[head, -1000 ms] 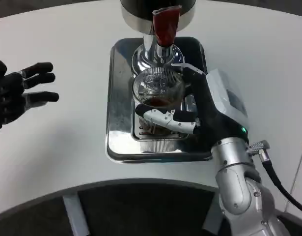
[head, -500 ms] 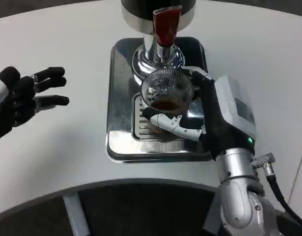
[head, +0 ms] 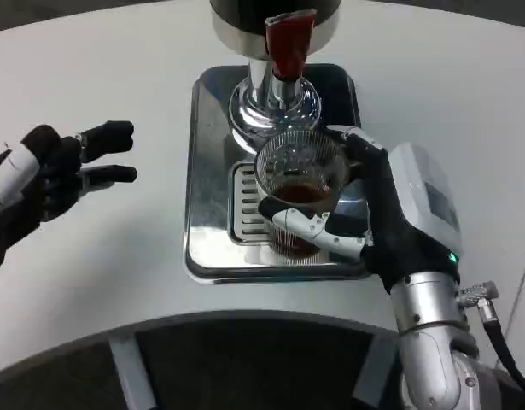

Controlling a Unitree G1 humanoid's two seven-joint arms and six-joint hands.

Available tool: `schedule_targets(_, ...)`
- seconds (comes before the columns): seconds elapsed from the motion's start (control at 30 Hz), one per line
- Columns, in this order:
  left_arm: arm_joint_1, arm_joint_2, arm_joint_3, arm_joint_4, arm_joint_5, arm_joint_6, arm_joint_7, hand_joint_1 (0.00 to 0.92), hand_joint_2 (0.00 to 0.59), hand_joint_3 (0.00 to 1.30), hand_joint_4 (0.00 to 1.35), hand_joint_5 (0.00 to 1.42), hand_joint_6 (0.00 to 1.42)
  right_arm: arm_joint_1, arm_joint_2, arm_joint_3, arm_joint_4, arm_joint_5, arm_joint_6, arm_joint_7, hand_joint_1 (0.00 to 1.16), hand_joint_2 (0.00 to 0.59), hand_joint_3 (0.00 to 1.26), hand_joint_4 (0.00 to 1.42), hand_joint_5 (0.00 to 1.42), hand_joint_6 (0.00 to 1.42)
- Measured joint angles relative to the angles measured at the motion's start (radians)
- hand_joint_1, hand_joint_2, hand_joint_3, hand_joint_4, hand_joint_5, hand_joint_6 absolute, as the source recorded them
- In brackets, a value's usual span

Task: Grasp the cup under the faucet to collect the drink, then remove the cup.

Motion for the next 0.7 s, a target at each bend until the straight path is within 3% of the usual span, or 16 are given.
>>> schedule_targets(0.7, 0.025, -0.036, -0.071, -0.084, 0.066, -0.138, 0.010, 0.000, 0.082, 0.08, 0.00, 0.03, 0.00, 0.104, -0.026, -0.012, -0.184, -0.005, 0.033, 0.089, 1.00, 0.233, 0.90, 1.20, 1.39, 1.42)
